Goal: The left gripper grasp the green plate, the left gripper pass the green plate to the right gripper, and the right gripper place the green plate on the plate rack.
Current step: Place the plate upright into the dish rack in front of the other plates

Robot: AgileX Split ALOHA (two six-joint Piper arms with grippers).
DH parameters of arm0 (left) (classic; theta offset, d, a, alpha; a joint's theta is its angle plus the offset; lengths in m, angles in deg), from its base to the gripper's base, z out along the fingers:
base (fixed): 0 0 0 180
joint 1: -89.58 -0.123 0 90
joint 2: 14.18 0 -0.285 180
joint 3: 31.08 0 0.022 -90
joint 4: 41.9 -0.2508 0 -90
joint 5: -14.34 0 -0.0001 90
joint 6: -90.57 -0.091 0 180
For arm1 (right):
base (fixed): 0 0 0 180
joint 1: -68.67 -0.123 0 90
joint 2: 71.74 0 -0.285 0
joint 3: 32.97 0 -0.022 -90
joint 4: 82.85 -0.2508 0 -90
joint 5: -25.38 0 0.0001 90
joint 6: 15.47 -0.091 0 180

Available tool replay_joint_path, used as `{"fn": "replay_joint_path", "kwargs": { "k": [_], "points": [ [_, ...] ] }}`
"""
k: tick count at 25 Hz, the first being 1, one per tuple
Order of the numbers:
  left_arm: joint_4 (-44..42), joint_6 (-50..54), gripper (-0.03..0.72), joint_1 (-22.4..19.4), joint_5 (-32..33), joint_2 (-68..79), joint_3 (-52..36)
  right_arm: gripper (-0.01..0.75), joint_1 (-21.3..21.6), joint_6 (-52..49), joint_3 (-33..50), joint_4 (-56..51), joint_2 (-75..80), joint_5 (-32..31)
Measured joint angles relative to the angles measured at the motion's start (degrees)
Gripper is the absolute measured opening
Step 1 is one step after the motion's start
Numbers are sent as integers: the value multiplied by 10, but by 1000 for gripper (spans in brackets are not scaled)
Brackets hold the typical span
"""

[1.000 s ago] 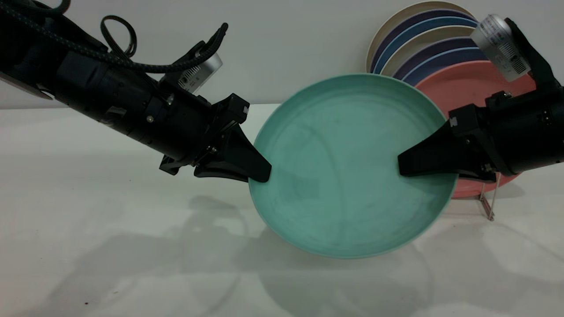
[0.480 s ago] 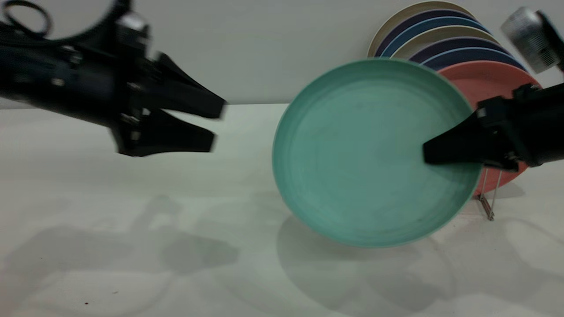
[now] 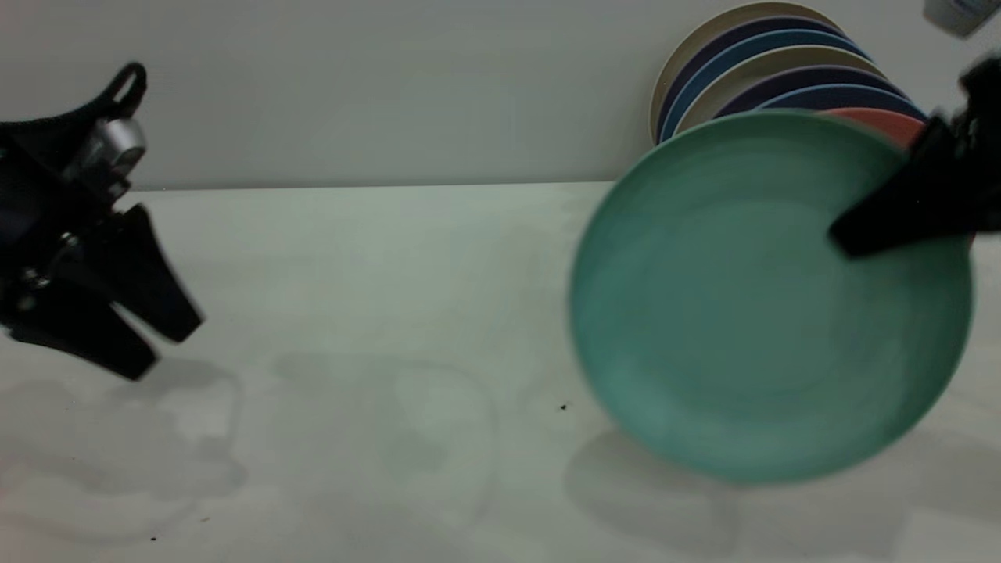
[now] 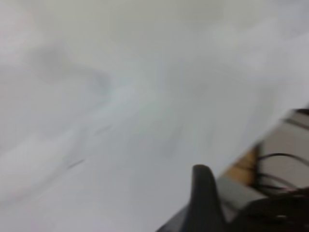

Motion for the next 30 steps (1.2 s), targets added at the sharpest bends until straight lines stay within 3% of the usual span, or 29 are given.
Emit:
{"fn": "replay_joint_path", "kwargs": {
  "k": [4, 12, 19, 30],
  "points": [
    [-85, 81, 505, 0, -15, 0, 35, 87, -33, -73, -78, 165, -21, 9],
    [-99, 92, 495, 0, -21, 0, 42, 87, -60, -232, -195, 408, -21, -1],
    [-101, 92, 495, 0, -36, 0, 42, 87, -60, -286, -210, 497, -21, 54],
    [-102, 92, 495, 0, -44, 0, 42, 87, -60, -295, -211, 499, 23, 76]
  ]
}}
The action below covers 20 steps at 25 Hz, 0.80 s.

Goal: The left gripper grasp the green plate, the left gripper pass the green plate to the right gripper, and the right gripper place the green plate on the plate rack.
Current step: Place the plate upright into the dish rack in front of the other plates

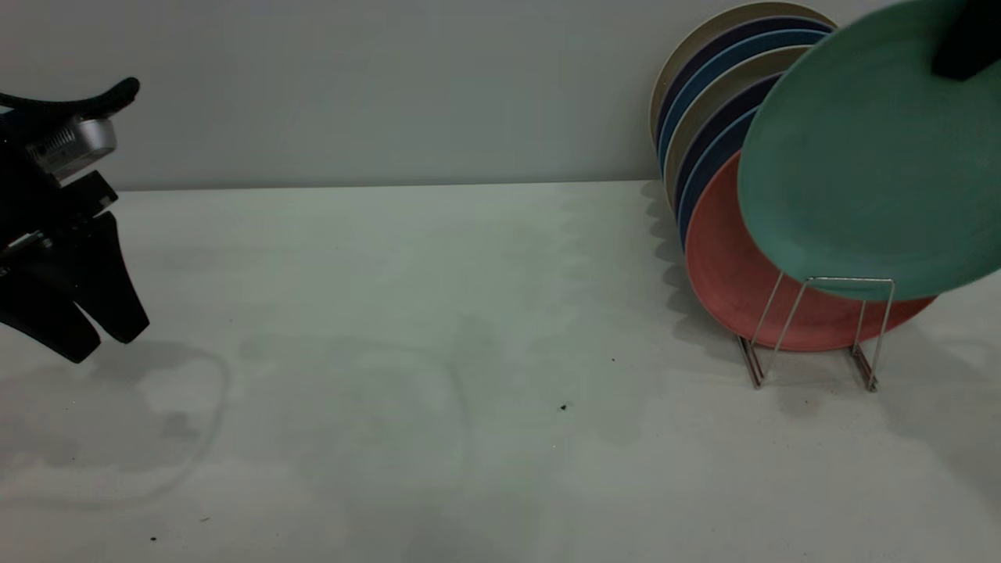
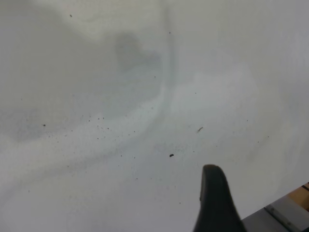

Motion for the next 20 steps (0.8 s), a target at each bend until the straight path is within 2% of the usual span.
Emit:
{"fn": "replay_joint_path", "kwargs": {
  "k": [8, 15, 20],
  "points": [
    [2, 0, 495, 0, -2, 0, 0, 111, 0, 2, 0, -20, 20, 9],
    [2, 2, 495, 0, -4, 0, 0, 304, 0, 2, 0, -55, 37, 7],
    [3, 10, 495, 0, -19, 0, 0, 363, 0, 1, 0, -89, 40, -12]
  ]
}}
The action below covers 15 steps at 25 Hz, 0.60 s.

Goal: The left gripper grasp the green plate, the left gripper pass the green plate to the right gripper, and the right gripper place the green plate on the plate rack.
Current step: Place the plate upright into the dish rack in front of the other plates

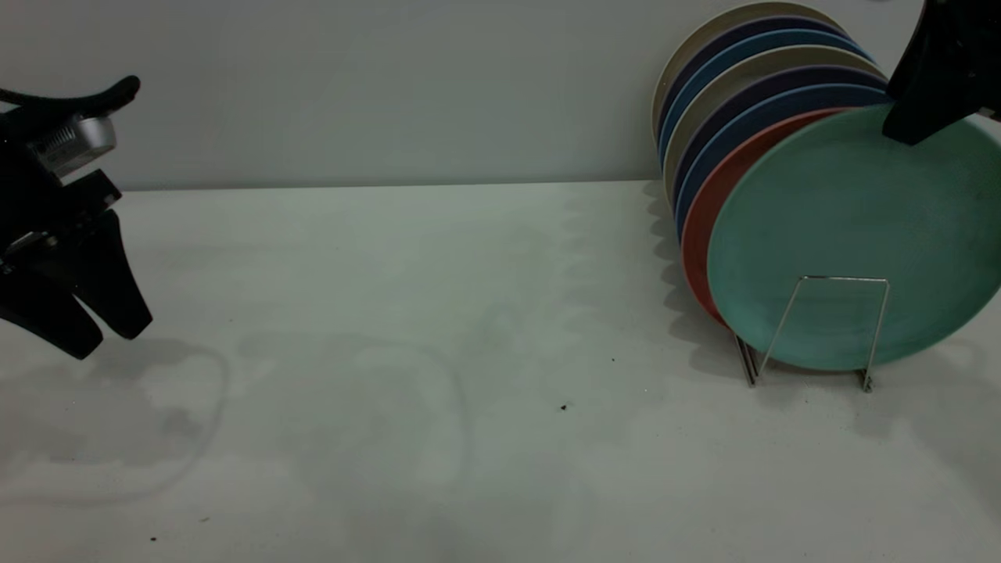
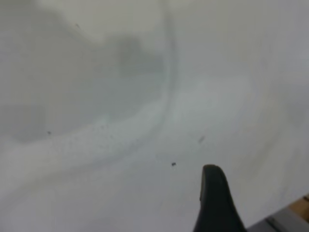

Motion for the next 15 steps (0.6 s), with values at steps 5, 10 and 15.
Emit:
{"fn": "replay_joint_path", "kwargs": {
  "k": [5, 10, 15],
  "points": [
    [-1, 7, 495, 0, -37, 0, 0, 416, 0, -30, -1, -56, 0, -39],
    [-47, 18, 495, 0, -65, 0, 12, 508, 0, -185, -1, -111, -21, -62],
    [-147, 48, 495, 0, -33, -25, 42, 530, 17, -529, -3, -97, -57, -109]
  ]
}}
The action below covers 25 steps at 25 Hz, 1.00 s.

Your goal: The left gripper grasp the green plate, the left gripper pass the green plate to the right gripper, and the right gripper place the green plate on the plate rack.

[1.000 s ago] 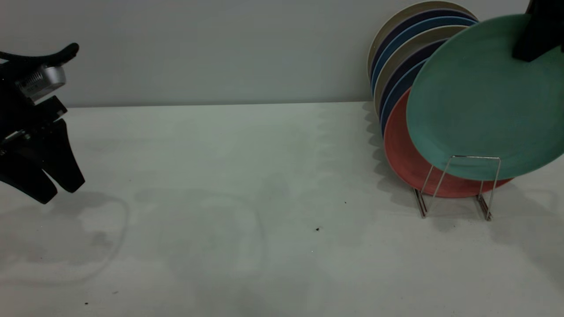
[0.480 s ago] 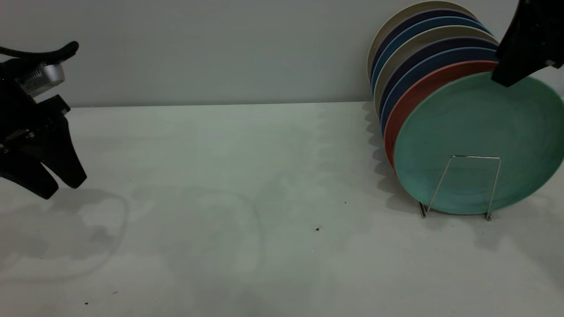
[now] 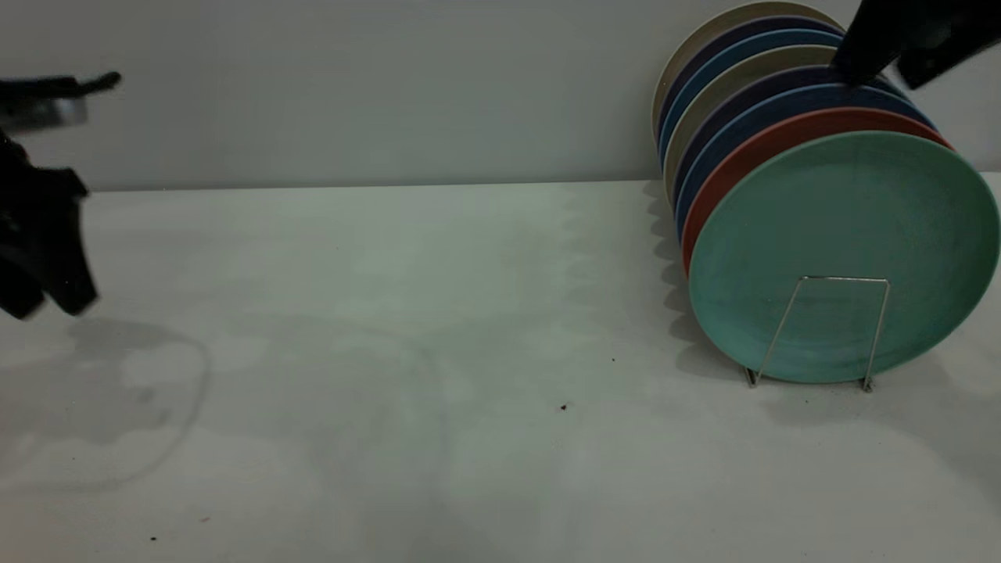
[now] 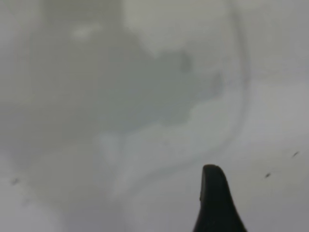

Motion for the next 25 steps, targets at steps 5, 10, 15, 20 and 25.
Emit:
{"fn": "replay_joint_path", "kwargs": {
  "k": [5, 10, 15, 20, 25],
  "points": [
    [-33, 64, 493, 0, 43, -84, 3, 533, 15, -121, 0, 116, -23, -131],
    [-42, 106, 493, 0, 124, -170, 3, 531, 8, -158, 0, 178, -95, -217],
    [-40, 118, 493, 0, 136, -280, -43, 527, 6, -175, 13, 216, -205, -230],
    [-38, 118, 493, 0, 95, -429, -177, 527, 6, -170, 95, 205, -350, -237],
    [-20, 119, 493, 0, 80, -587, -296, 527, 6, -148, 207, 197, -486, -241]
  ]
}}
